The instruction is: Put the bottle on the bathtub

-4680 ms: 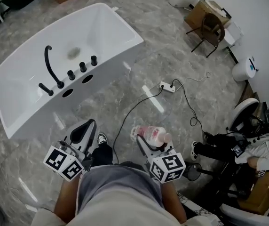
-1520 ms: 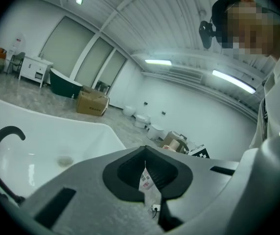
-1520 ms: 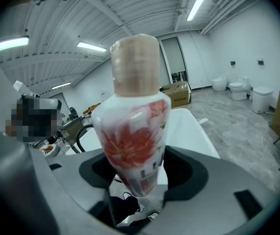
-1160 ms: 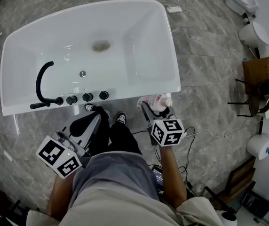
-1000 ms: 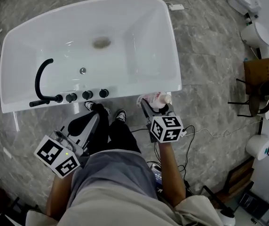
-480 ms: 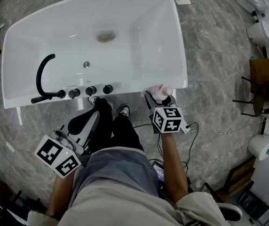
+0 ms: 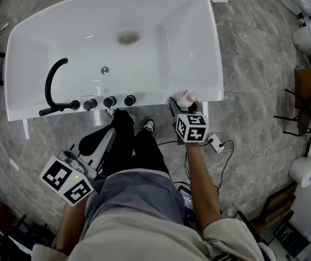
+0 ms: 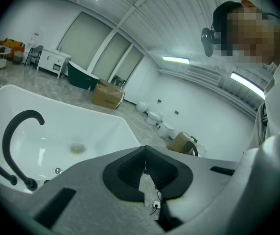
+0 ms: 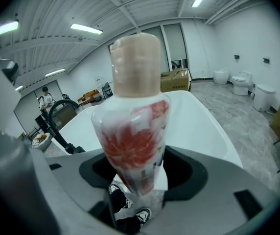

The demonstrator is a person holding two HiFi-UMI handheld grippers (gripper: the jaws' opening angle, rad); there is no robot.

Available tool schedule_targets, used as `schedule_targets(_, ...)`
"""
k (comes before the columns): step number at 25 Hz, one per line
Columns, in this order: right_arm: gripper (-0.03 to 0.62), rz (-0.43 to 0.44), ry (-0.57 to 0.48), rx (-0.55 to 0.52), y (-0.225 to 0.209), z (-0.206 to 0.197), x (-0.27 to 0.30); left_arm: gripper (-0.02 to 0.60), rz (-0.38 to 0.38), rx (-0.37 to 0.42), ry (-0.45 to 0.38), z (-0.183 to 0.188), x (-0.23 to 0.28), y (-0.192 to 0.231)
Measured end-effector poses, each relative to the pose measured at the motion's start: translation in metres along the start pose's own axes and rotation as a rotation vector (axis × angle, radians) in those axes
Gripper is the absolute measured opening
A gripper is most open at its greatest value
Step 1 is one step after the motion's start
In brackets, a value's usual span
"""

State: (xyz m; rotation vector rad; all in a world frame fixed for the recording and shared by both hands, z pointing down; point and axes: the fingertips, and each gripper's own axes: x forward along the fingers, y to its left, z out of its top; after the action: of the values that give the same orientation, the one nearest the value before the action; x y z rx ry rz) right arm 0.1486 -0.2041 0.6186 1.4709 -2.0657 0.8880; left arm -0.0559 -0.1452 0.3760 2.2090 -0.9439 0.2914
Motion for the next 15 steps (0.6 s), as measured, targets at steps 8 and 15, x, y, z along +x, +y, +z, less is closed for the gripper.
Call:
schedule_targets(8,0.268,-0.033,0.021,0.020,-0.008,-0.014,0.026,0.008,0.014,-0.005,0.014,-0.001,-0.002,0.007)
schedule_targets(15,0.268,-0.029,0.025,0.003,-0.010,-0.021,0.040,0.008,0.051,-0.014,-0.014,0.009,-0.009,0.020)
